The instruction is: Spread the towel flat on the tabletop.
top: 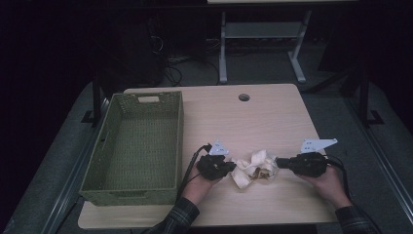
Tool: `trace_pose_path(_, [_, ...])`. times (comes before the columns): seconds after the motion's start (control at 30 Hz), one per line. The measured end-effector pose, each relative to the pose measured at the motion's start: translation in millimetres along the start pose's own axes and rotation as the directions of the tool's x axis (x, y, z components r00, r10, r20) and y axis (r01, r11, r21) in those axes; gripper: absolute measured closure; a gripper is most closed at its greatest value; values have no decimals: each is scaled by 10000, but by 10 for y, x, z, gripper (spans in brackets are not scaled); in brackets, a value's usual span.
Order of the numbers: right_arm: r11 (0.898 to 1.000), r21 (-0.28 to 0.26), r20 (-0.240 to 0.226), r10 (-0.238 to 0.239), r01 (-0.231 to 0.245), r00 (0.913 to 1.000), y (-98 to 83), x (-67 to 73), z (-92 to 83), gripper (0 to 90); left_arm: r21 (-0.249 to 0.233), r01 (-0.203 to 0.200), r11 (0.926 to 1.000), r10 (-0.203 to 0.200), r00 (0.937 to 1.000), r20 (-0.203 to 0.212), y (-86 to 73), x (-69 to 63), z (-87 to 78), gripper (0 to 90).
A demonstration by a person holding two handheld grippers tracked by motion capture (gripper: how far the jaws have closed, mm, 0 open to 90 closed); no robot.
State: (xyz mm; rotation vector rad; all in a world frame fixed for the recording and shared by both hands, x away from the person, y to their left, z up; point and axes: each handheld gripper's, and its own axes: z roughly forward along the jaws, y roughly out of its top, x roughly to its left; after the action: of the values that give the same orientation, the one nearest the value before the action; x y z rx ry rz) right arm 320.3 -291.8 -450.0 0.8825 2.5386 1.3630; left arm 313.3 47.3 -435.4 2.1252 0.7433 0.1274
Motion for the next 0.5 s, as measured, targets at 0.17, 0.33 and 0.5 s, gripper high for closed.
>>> trace_pose_path(0.17, [9999, -104, 225, 39, -37, 9997, 7, -13, -35, 895, -428, -48, 9991, 43, 9999, -117, 55, -7, -78, 872])
trace_pose_path(0.33, [9990, -445, 688, -72, 102, 9976, 52, -41, -118, 899, -807, -41, 9967, 19, 9996, -272, 164, 4, -117, 871])
trace_pose_path(0.5, [9969, -786, 981, 71, 7, 9952, 137, -181, -224, 900, -1075, -70, 9942, 18, 9988, -486, 282, 50, -97, 871])
